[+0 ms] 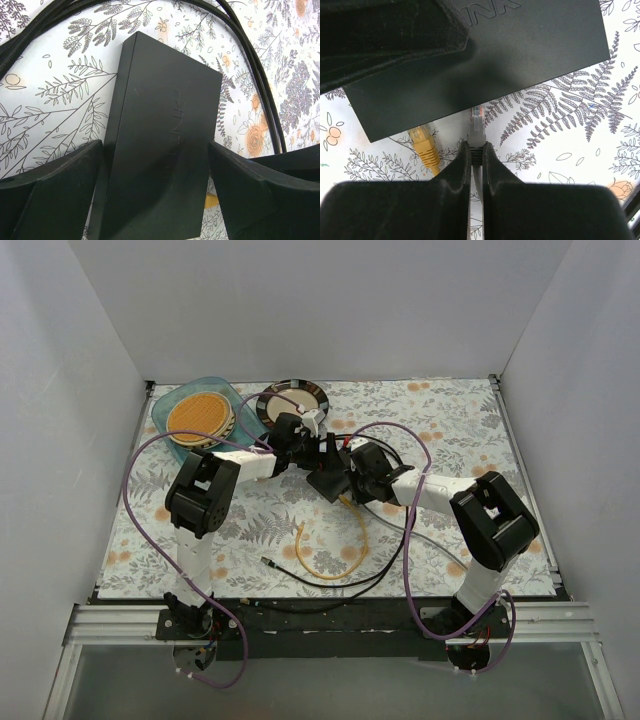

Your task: Insert the plug into the switch port

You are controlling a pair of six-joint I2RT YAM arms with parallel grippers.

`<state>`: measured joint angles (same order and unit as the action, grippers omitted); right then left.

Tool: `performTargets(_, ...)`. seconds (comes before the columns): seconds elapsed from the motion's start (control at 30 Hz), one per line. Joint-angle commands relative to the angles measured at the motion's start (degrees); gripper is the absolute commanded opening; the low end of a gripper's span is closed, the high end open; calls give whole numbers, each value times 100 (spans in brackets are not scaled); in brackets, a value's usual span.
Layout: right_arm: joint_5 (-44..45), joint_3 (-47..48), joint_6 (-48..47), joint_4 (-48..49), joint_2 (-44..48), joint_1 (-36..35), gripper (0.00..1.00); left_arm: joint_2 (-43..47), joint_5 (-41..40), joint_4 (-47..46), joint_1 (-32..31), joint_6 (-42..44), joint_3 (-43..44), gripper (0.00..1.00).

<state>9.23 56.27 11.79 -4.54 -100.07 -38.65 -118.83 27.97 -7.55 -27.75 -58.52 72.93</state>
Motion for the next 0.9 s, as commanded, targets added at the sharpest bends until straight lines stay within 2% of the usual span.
performTargets(0.0, 140, 235, 139, 401, 295, -46, 1, -202, 235, 386, -46, -28, -24, 85)
performTargets(0.73, 324, 429, 192, 480, 49, -151, 1, -159, 420, 404, -38, -10, -94, 81)
performTargets(0.87, 351, 499, 174, 480, -12, -151, 1, -141, 657, 395, -55, 69, -147, 79)
